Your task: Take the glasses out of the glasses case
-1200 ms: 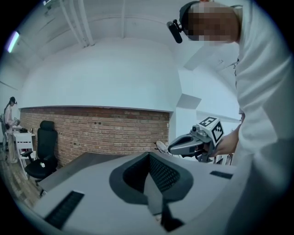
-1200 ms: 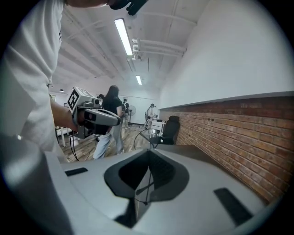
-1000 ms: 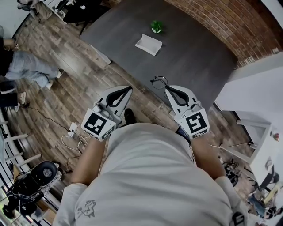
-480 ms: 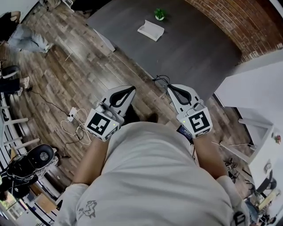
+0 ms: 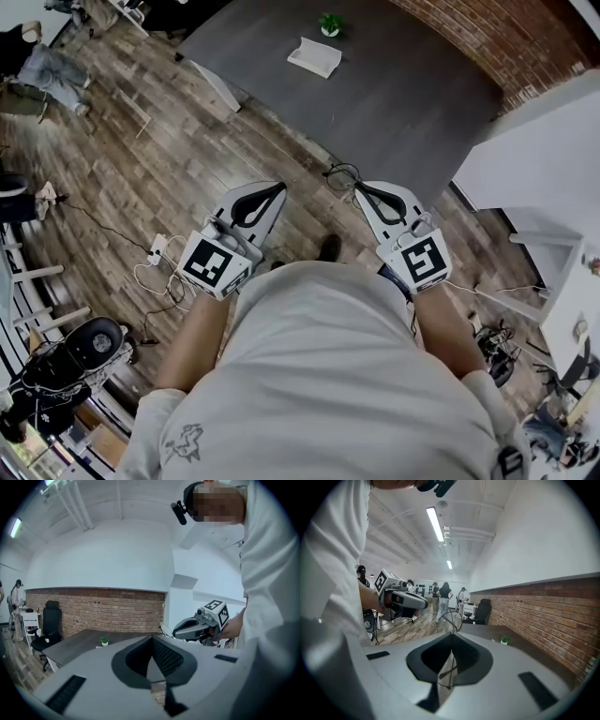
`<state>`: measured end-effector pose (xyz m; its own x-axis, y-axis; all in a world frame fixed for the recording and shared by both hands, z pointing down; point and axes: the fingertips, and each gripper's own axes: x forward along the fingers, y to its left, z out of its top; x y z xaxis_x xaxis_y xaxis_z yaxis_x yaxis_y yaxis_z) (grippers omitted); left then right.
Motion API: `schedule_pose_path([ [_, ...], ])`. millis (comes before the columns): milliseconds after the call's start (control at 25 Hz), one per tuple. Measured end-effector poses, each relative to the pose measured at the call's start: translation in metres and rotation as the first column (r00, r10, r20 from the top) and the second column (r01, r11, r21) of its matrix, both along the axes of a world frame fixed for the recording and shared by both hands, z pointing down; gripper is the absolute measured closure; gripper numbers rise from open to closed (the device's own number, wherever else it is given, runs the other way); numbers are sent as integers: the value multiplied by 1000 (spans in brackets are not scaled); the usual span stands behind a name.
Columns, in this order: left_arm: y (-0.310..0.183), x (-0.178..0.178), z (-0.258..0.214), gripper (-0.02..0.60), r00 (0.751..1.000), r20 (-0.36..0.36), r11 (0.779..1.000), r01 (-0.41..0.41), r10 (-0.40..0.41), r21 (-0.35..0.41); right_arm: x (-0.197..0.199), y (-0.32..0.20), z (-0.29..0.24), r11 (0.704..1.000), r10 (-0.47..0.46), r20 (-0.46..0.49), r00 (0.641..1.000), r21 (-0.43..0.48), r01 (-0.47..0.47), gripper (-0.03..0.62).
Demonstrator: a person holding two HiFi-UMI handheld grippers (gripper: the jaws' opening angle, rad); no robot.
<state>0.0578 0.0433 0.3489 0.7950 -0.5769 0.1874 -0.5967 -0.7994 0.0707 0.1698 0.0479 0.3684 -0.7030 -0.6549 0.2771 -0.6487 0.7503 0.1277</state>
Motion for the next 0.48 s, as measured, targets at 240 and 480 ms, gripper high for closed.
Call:
schedule_pose_path([
  [240,32,-26,-9,571,999,-7,999,-34,34,6,-28,31,-7,1000,14,-6,1000,9,-14,580],
  [480,61,-67,-11,571,999,-17,999,-35,35,10,-65,61,-10,1000,27,6,1000,16,-27,580],
])
